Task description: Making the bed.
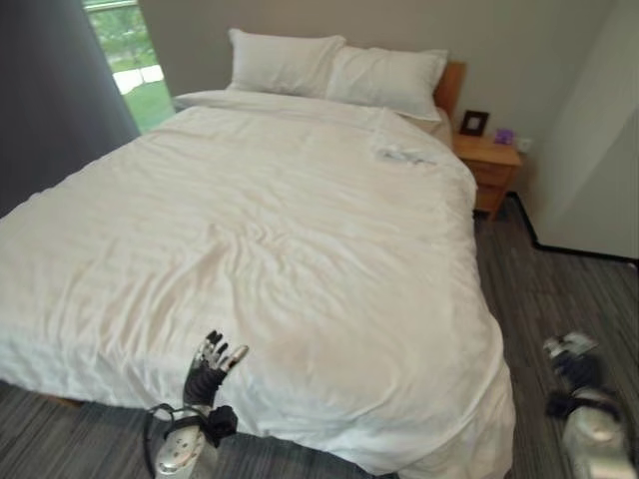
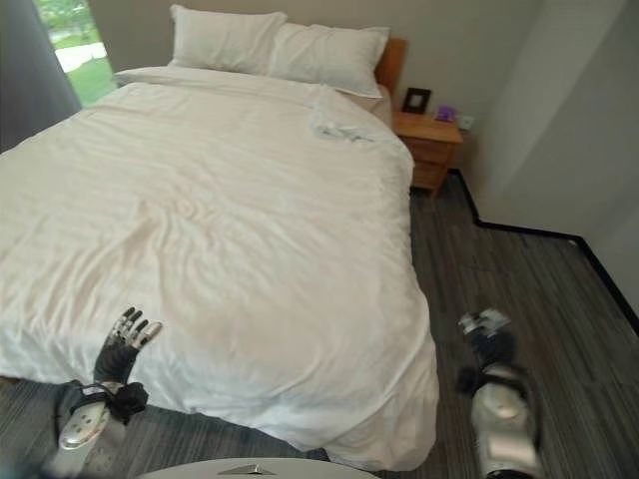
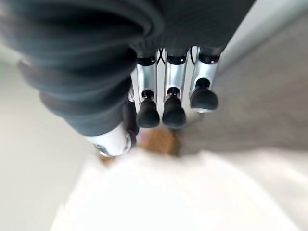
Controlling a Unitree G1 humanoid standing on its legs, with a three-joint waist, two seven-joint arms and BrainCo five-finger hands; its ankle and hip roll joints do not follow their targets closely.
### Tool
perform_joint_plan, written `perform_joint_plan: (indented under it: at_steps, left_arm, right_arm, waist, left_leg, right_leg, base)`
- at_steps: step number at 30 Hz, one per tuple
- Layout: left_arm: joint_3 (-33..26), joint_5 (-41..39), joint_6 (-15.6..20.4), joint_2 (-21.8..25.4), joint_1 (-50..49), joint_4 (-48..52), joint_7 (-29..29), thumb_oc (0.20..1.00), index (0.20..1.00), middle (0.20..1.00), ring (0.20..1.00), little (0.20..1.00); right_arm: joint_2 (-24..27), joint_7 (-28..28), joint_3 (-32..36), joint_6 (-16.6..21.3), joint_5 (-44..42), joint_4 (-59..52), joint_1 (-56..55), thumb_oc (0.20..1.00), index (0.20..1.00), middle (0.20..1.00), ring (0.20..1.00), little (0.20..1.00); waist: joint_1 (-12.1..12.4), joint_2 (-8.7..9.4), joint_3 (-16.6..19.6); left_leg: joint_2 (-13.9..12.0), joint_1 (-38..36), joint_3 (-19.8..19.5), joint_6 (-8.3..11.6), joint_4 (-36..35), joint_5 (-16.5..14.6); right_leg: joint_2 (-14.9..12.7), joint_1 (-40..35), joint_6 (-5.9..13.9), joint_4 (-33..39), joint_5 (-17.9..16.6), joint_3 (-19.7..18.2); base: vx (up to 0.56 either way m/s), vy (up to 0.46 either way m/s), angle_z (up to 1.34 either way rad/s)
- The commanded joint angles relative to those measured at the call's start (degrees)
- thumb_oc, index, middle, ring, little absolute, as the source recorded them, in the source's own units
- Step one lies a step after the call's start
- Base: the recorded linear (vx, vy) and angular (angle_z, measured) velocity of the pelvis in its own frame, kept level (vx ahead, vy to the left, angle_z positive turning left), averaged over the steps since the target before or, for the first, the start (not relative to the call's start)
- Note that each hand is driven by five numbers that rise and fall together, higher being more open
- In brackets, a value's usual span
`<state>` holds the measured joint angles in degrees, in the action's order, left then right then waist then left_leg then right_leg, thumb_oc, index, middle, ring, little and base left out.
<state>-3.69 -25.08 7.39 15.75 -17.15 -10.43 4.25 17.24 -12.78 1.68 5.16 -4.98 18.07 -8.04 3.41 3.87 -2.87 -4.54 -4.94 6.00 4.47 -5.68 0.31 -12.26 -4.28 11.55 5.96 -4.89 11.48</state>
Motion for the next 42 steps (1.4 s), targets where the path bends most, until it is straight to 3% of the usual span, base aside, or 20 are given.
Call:
perform_joint_plan:
  at_steps: [1,5,9,10,11,13,21,28,33,37,42]
  left_arm:
    - [-0.7,3.6,3.5,0.8,3.6,3.2,1.9,1.000,1.000,1.000,1.000,1.000]
    - [-0.9,4.5,3.4,0.9,3.3,-0.4,2.2,1.000,1.000,1.000,1.000,1.000]
    - [-1.4,3.4,3.6,0.8,2.0,-0.6,2.0,1.000,1.000,1.000,1.000,1.000]
    - [-1.4,3.4,3.5,0.8,2.0,-0.5,2.0,1.000,1.000,1.000,1.000,1.000]
    - [-0.8,2.3,3.5,0.8,1.5,-0.3,1.6,1.000,1.000,1.000,1.000,1.000]
    - [0.4,0.8,3.7,1.1,2.1,-0.5,1.4,1.000,1.000,1.000,1.000,1.000]
    - [5.4,-0.9,5.0,1.7,6.2,-1.9,1.5,1.000,1.000,1.000,1.000,1.000]
    - [7.6,-0.8,5.0,0.7,8.9,-4.9,0.6,1.000,1.000,1.000,1.000,1.000]
    - [8.2,0.4,4.1,1.3,8.5,-3.1,-1.1,1.000,1.000,1.000,1.000,1.000]
    - [8.2,1.1,3.6,2.3,8.6,0.1,-2.1,1.000,1.000,1.000,1.000,1.000]
    - [11.2,2.0,3.2,3.3,9.2,0.2,-3.8,1.000,1.000,1.000,1.000,1.000]
  right_arm:
    - [1.3,-0.3,-0.9,4.7,-2.7,-2.7,10.6,0.200,0.200,0.200,0.200,0.200]
    - [-4.0,1.9,-5.1,5.6,-13.0,4.7,14.7,0.200,0.200,0.200,0.200,0.200]
    - [-9.3,6.0,-5.3,7.5,-30.3,8.0,18.0,0.200,0.200,0.200,0.200,0.200]
    - [-9.3,6.1,-5.3,7.6,-30.3,8.1,18.0,0.200,0.200,0.200,0.200,0.200]
    - [-13.6,8.8,-5.4,8.2,-43.0,9.5,19.1,0.200,0.200,0.200,0.200,0.200]
    - [-16.9,10.5,-7.6,8.8,-51.4,10.6,19.8,0.200,0.200,0.200,0.200,0.200]
    - [-18.3,8.9,-9.1,8.6,-52.8,19.6,22.7,0.200,0.200,0.200,0.200,0.200]
    - [-13.0,6.9,-4.4,5.7,-41.5,28.9,20.5,0.200,0.200,0.200,0.200,0.200]
    - [-6.7,5.0,5.1,4.5,-38.3,34.2,16.3,0.200,0.200,0.200,0.200,0.200]
    - [-0.3,4.7,15.1,4.0,-39.8,36.3,9.7,0.200,0.200,0.200,0.200,0.200]
    - [2.7,4.9,18.0,3.3,-37.7,40.4,8.4,0.200,0.200,0.200,0.200,0.200]
  waist:
    - [3.5,-2.10,-0.2]
    - [6.7,-2.20,-0.9]
    - [9.4,-2.73,-1.6]
    - [9.3,-2.65,-1.5]
    - [10.7,-3.14,-2.1]
    - [11.8,-3.47,-2.6]
    - [11.9,-5.92,-4.9]
    - [7.9,-7.65,-6.5]
    - [4.8,-6.47,-6.1]
    - [1.1,-4.43,-5.9]
    - [-1.3,-2.25,-6.3]
  left_leg:
    - [-0.5,2.8,-2.0,-0.23,0.7,-0.2]
    - [0.1,4.2,-4.1,0.51,0.7,0.5]
    - [0.5,5.8,-5.3,1.06,0.7,1.3]
    - [0.6,6.1,-5.4,0.99,0.7,1.5]
    - [0.6,6.4,-5.7,1.42,0.7,1.7]
    - [0.8,7.5,-6.2,1.69,0.7,2.3]
    - [0.4,10.4,-5.9,2.86,0.7,3.8]
    - [0.5,12.1,-3.3,2.50,0.7,3.9]
    - [0.9,11.5,-1.6,1.53,0.7,2.4]
    - [1.7,10.7,-0.4,0.36,0.7,0.9]
    - [2.7,9.1,1.9,-1.18,0.7,-0.6]
  right_leg:
    - [-1.8,-1.4,-1.06,-1.2,0.7,3.9]
    - [-2.2,-2.4,-1.08,-1.0,1.1,7.3]
    - [-2.7,-2.3,-1.01,-1.0,1.1,9.4]
    - [-2.8,-2.0,-0.99,-1.0,0.9,9.5]
    - [-2.8,-2.1,-1.01,-1.0,1.0,10.1]
    - [-2.9,-1.3,-1.04,-1.0,0.7,10.7]
    - [-2.9,1.4,-1.12,-1.0,0.2,10.7]
    - [-3.4,5.2,-0.71,-1.0,-0.9,8.5]
    - [-4.0,6.3,-0.07,-1.0,-1.6,6.8]
    - [-4.8,7.2,0.96,-1.0,-2.8,5.0]
    - [-5.6,8.1,2.35,-1.0,-5.2,3.5]
  base:
    - [0.01,-0.003,0.46]
    - [0.00,-0.002,0.59]
    - [-0.01,0.007,0.37]
    - [-0.02,-0.003,0.29]
    - [-0.03,0.003,0.21]
    - [-0.03,-0.008,0.14]
    - [-0.05,-0.002,0.03]
    - [-0.05,0.049,-0.14]
    - [0.01,0.064,-0.27]
    - [-0.01,0.113,-0.14]
    - [-0.03,0.150,-0.34]
